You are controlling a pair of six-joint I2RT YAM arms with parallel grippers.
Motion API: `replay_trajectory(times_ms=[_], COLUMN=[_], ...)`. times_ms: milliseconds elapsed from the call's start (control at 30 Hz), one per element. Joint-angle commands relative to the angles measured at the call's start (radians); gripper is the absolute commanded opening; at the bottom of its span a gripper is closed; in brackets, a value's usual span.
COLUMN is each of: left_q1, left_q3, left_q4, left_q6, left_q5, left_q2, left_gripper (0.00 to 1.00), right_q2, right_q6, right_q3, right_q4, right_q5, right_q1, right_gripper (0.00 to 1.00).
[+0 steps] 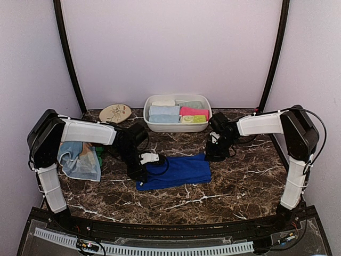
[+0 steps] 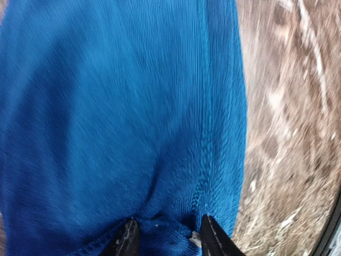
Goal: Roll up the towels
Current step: Smooth out the towel at the center of the board.
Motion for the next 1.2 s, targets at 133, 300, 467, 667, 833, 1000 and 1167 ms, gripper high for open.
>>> replay_trajectory(times_ms=[133, 300, 467, 667, 833, 1000, 1167], left_q1=[0.004, 0.005, 0.005, 0.005, 0.005, -0.002, -0.030], left_q3=[-0.202, -0.191, -0.165, -0.156, -0.155, -0.145, -0.179], left_q4=[0.039, 0.032, 0.018, -0.011, -0.034, -0.073, 0.001], left_q6=[0.056, 0.062, 0.070, 0.073, 0.082, 0.085, 0.063], left_q5=[-0.130, -0.156, -0.152, -0.171, -0.171, -0.101, -0.133], left_q2=[-0.125, -0.170, -0.204, -0.217, -0.249, -0.249, -0.196], left_gripper=[0.39, 0.46, 0.50, 0.50, 0.50, 0.50, 0.49], right_q2=[0.015, -0.014, -0.054, 0.002, 0.062, 0.085, 0.076], right_q6=[-0.038, -0.062, -0.054, -0.029, -0.007, 0.006, 0.021], right_q3=[-0.006, 0.064, 0.128, 0.134, 0.093, 0.051, 0.022], right_q4=[-0.028, -0.096, -0.091, -0.019, 0.045, 0.074, 0.084], right_q5=[0.049, 0.080, 0.015, -0.107, -0.150, -0.140, -0.116], right_q1=[0.003, 0.004, 0.006, 0.053, 0.077, 0.076, 0.072], right_gripper=[0.30, 0.30, 0.29, 0.26, 0.22, 0.20, 0.19])
